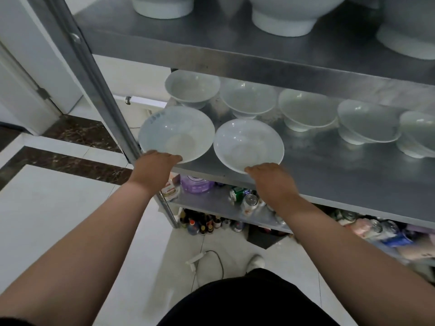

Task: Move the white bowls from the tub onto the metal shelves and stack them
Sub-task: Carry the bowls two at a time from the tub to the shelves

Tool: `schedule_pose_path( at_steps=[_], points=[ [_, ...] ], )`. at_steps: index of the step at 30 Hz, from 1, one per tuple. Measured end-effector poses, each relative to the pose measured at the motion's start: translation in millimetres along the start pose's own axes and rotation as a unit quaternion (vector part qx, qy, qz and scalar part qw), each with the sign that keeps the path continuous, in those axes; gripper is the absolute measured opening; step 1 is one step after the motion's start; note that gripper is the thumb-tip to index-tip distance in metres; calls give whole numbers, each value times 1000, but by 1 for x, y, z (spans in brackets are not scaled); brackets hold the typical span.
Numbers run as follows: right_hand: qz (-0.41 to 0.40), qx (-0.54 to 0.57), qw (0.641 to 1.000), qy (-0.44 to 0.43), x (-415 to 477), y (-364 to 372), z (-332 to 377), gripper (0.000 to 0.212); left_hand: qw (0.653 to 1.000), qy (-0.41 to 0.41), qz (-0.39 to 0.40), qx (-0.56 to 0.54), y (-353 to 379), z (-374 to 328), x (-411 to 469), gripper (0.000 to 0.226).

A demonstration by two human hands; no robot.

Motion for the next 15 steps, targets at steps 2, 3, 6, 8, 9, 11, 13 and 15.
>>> schedule_pose_path(
  at_steps=[2,3,6,8,9,11,13,15],
  points=[
    [12,11,1000,22,7,2,-1,61,1000,10,3,3,1,4,8,64],
    [21,10,999,34,10,2,-1,61,1000,16,6,5,1,5,12,67],
    [47,-6,997,53,21,1,1,62,999,32,17,14,1,7,21,68],
    [59,-16,996,61,26,2,0,62,999,34,33,6,3,10,26,66],
    [59,-24,996,59,27,4,-1,61,999,31,41,-2,5,13,29,65],
    [39,-39,998,38,26,6,1,57,998,34,49,-7,7,18,31,62],
    [1,-32,999,6,19,7,4,57,998,60,15,4,5,17,29,54],
    [-10,-21,1000,-1,11,6,4,66,996,82,-30,15,-1,12,21,53]
  ],
)
Point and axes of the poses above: each hand's wrist, its own x-axis towards the middle knuckle, its own y-axis out of the palm, z = x × y, the point moved 6 cm from there along x, towards the middle knuckle, and after that the axes turned 11 degrees about x, right-handed, at the moved point
